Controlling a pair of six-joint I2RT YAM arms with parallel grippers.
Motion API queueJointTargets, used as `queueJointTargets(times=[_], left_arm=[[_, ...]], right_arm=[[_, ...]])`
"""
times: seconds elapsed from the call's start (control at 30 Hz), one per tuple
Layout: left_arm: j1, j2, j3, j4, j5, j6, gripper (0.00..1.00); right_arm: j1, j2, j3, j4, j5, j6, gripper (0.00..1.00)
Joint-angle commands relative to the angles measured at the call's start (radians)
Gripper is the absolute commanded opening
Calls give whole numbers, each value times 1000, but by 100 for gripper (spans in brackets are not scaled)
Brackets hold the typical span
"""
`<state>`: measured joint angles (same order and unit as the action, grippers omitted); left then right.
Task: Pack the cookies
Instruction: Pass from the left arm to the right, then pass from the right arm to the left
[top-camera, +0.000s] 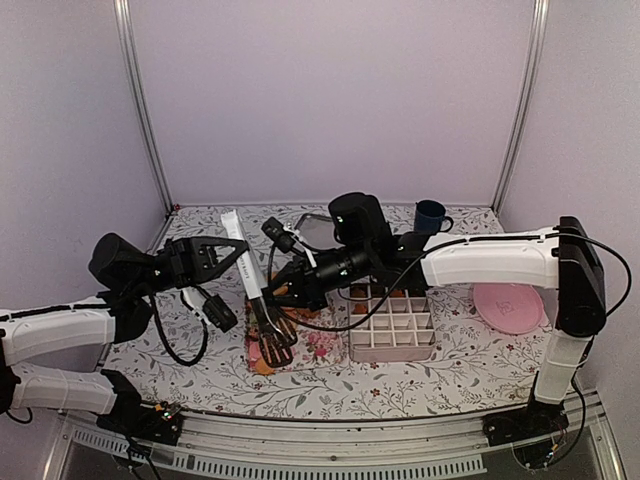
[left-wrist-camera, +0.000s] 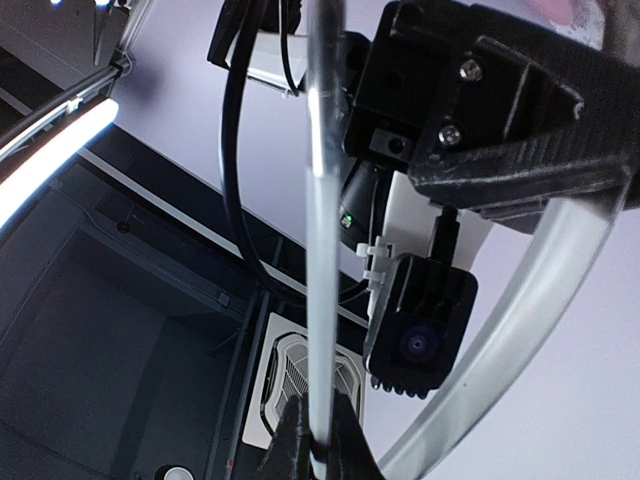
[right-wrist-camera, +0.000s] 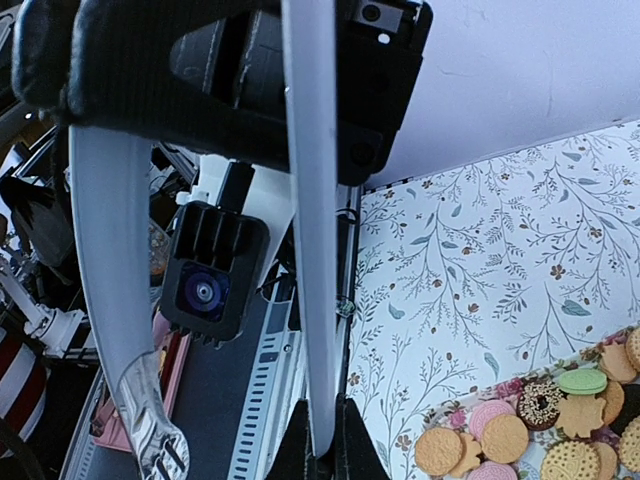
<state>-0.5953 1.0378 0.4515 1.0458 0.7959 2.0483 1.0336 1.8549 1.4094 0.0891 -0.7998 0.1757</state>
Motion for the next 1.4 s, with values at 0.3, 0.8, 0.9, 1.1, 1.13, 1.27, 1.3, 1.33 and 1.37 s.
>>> queueJointTargets(times=[0.3, 0.8, 0.9, 1.1, 1.13, 1.27, 1.3, 1.33, 1.37], left_arm=[[-4, 38, 43, 38, -114, 11, 73], [9, -114, 448, -1186, -526, -1158, 90], [57, -45, 609, -1449, -334, -1465, 87], [118, -10, 659, -1546, 90, -1821, 80], [121, -25, 639, -1522, 125, -1838, 79], [130, -68, 563, -1448, 194, -1935, 76], [132, -70, 550, -1429, 210, -1962, 74], [135, -70, 538, -1406, 223, -1994, 73], [138, -70, 526, -1383, 241, -2026, 71]], right_arm=[[0, -123, -41, 58, 382, -56, 0], [-1, -222, -168, 372, 758, -97, 0], [2, -206, -184, 475, 748, -70, 0], [10, -169, -187, 631, 709, -12, 0], [12, -166, -186, 648, 703, -3, 0], [23, -159, -191, 721, 683, 12, 0], [25, -156, -191, 733, 677, 13, 0], [27, -150, -191, 741, 673, 14, 0], [28, -145, -191, 747, 669, 14, 0]])
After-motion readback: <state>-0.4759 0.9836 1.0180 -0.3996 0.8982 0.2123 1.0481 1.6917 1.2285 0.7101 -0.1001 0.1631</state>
